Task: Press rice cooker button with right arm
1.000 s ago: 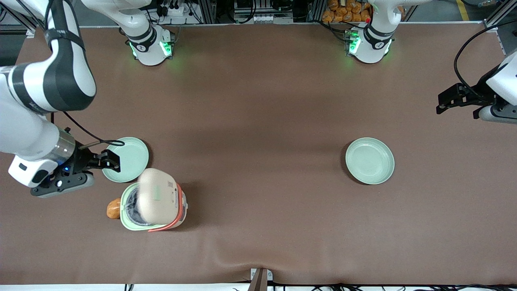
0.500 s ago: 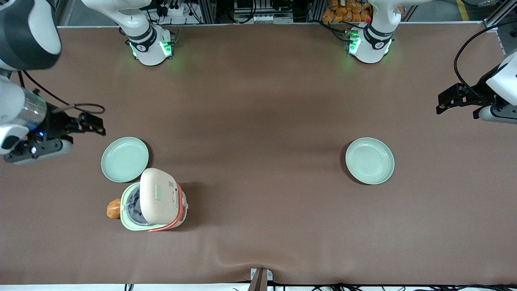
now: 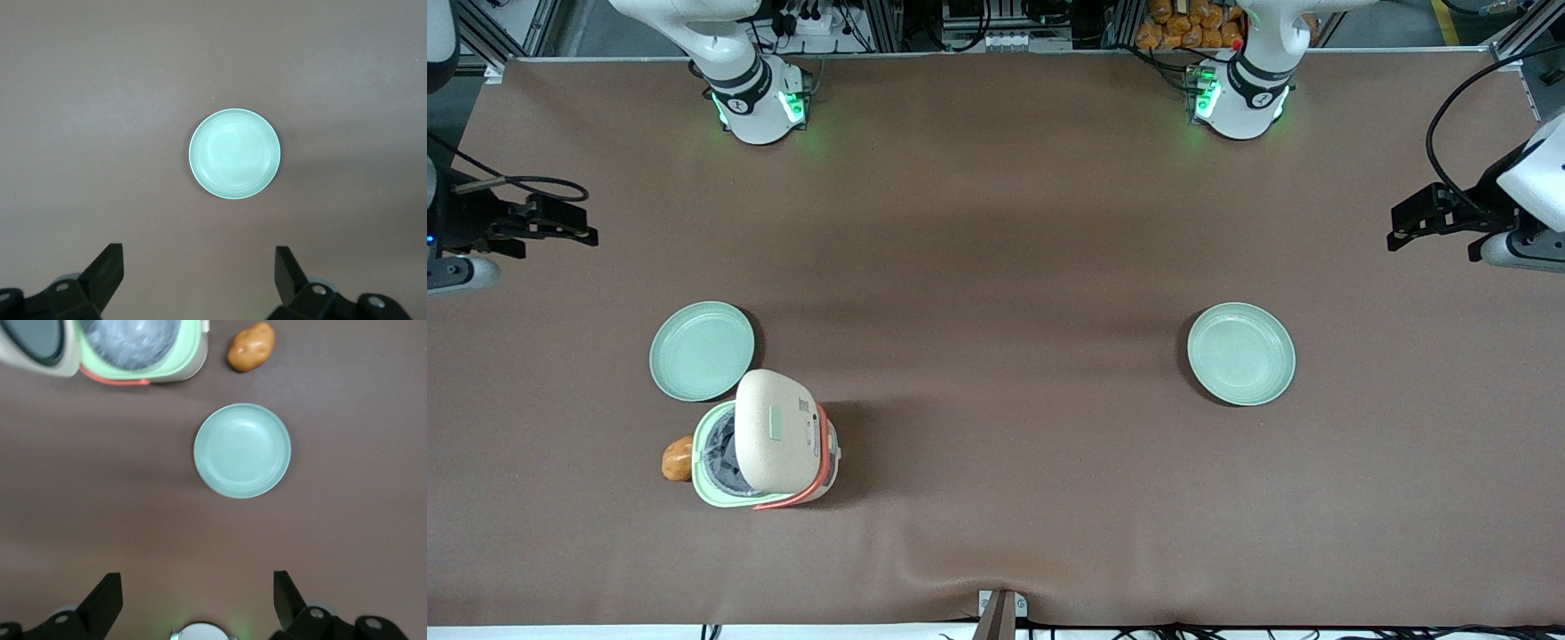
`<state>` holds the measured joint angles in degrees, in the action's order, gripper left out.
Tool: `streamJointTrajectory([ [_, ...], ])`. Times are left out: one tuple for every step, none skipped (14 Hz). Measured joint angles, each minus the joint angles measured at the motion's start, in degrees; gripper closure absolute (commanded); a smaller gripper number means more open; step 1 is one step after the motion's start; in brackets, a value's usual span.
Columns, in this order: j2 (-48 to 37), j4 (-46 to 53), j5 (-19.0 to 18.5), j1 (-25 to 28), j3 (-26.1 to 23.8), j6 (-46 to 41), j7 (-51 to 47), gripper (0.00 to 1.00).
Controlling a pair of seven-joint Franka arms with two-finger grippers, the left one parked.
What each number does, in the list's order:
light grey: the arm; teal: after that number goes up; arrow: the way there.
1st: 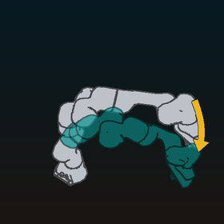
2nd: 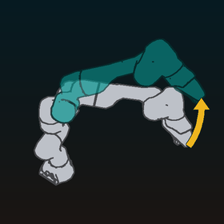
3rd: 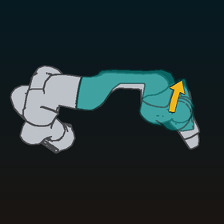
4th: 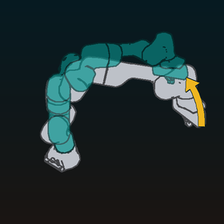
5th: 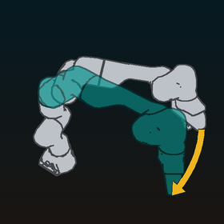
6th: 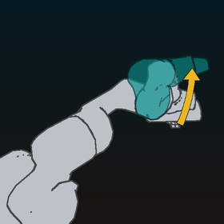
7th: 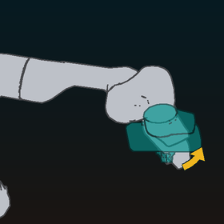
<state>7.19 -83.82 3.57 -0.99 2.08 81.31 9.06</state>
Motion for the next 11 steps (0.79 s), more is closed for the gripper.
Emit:
streamJointTrajectory([
  [0.01, -1.30, -0.03, -0.11, 0.33, 2.55, 0.03, 0.00],
  [0.02, -2.50, -0.21, -0.11, 0.41, 5.02, 0.04, 0.00],
  [0.03, -3.50, -0.44, -0.11, 0.40, 7.34, 0.04, 0.00],
  [0.03, -4.26, -0.58, -0.11, 0.40, 9.40, 0.04, 0.00],
  [0.03, -4.83, -0.64, -0.10, 0.40, 10.85, 0.04, 0.00],
  [0.03, -5.21, -0.68, -0.11, 0.40, 11.66, 0.04, 0.00],
  [0.03, -5.34, -1.05, -0.10, 0.40, 11.98, 0.04, 0.00],
  [-0.01, -5.32, -2.16, -0.10, 0.40, 12.19, 0.04, 0.00],
  [-0.14, -5.27, -3.45, -0.10, 0.39, 12.34, 0.04, 0.00],
  [-0.37, -5.21, -4.20, -0.10, 0.40, 12.34, 0.04, 0.00],
  [-0.69, -5.19, -4.44, -0.10, 0.42, 12.11, 0.04, 0.00],
])
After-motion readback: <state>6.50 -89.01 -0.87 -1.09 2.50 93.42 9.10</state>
